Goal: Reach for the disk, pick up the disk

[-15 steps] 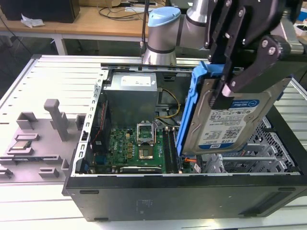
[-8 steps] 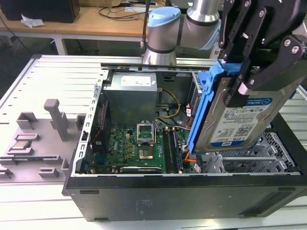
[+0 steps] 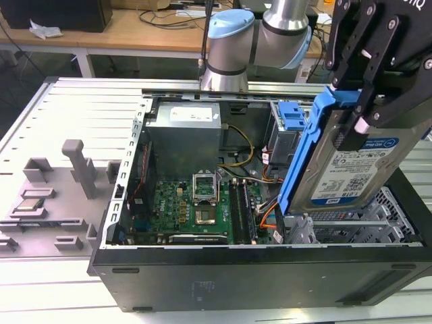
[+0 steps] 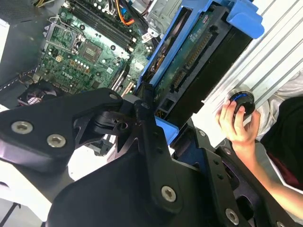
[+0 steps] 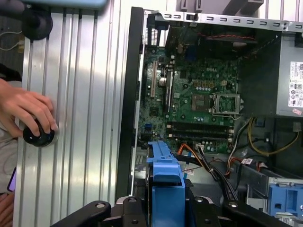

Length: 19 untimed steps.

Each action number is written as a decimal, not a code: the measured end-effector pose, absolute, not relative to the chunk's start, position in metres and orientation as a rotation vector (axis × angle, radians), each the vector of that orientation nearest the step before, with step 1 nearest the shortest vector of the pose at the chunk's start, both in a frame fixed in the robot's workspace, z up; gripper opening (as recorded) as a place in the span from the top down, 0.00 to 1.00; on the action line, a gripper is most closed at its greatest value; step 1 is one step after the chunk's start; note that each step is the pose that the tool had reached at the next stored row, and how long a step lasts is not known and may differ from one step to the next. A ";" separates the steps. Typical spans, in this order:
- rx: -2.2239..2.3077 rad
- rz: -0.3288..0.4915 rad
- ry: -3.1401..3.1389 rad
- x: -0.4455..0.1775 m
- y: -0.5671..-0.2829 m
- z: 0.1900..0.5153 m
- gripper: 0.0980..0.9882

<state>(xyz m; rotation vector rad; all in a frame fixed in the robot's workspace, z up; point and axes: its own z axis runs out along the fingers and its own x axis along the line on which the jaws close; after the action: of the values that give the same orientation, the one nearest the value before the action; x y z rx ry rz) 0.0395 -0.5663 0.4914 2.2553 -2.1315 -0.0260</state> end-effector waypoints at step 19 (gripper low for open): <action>2.254 -0.029 -2.130 0.062 -0.563 0.480 0.70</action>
<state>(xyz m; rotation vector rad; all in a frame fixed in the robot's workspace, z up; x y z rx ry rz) 0.0615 -0.5632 0.4796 2.2539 -2.1300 -0.0288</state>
